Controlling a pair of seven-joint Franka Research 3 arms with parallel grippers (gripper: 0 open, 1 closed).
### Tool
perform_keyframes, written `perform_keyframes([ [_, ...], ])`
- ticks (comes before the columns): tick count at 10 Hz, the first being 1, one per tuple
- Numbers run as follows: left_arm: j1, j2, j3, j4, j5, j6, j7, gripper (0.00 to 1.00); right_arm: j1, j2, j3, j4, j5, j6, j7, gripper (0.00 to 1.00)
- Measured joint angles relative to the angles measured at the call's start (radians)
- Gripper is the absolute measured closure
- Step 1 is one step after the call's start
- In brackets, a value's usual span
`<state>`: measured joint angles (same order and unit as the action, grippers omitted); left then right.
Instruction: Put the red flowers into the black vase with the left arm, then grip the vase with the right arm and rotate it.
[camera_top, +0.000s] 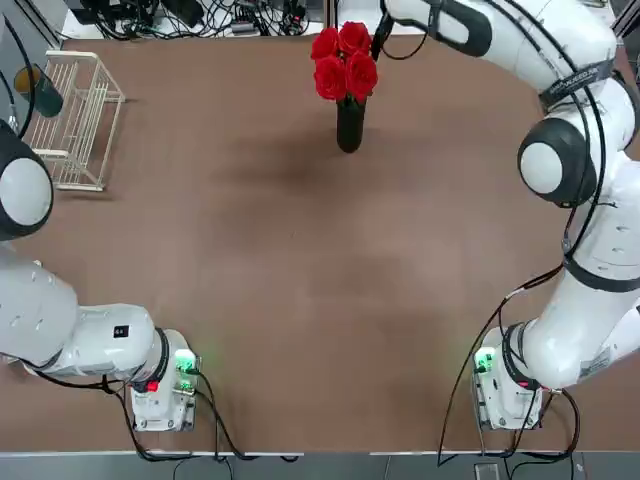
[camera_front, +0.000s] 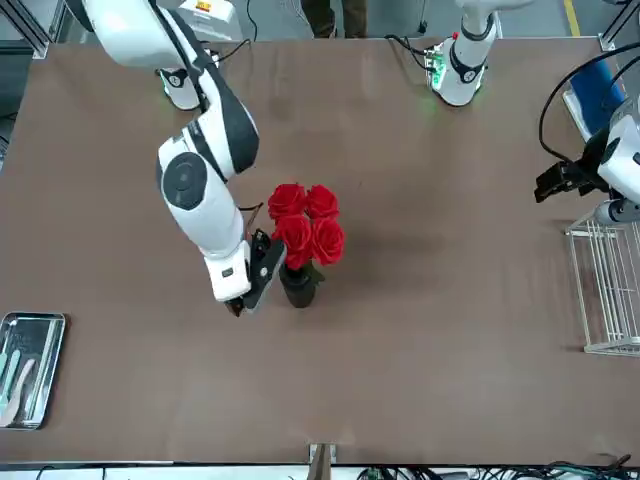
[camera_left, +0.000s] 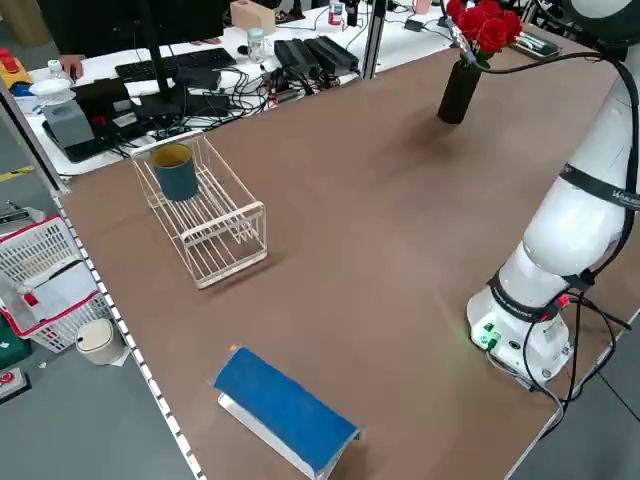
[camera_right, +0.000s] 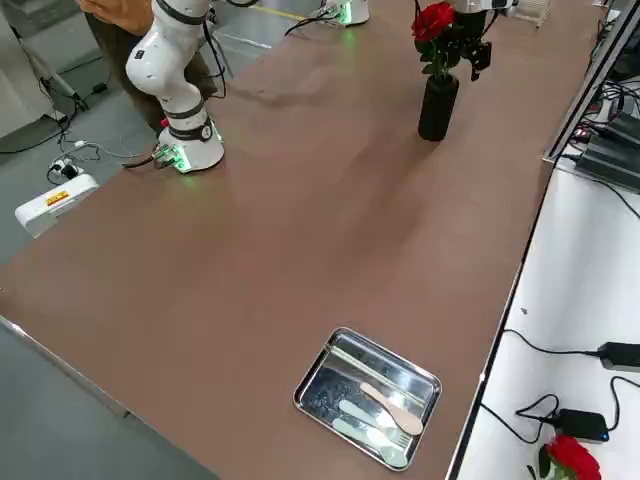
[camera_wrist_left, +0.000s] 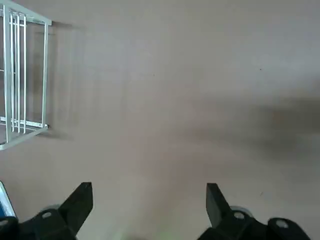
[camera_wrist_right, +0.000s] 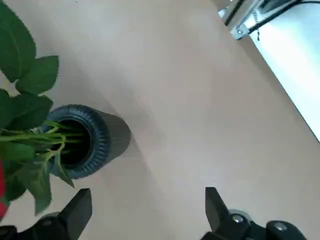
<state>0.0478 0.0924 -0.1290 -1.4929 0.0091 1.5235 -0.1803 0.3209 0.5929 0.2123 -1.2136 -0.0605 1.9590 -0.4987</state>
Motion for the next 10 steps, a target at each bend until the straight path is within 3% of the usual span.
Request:
perform_keyframes([
  [2,0.0,0.0,0.0,0.0,0.0,0.002,0.0,0.0,-0.014,-0.048,-0.038,0.001,0.018,-0.078,0.002,0.0],
  [3,0.0,0.0,0.0,0.0,0.0,0.004,0.0,0.0,-0.015,-0.079,-0.081,0.001,0.05,-0.118,0.005,0.0],
  [6,0.001,0.0,0.0,0.002,0.0,0.004,0.0,0.0,-0.023,-0.188,-0.263,-0.01,0.127,-0.253,0.046,0.0],
  [8,0.001,0.0,0.0,0.003,0.0,0.004,0.0,0.0,-0.026,-0.288,-0.315,-0.08,0.13,-0.296,0.214,0.0],
  [10,0.001,0.0,0.0,0.003,0.0,0.004,0.0,0.0,-0.03,-0.404,-0.384,-0.202,0.128,-0.299,0.284,0.0],
])
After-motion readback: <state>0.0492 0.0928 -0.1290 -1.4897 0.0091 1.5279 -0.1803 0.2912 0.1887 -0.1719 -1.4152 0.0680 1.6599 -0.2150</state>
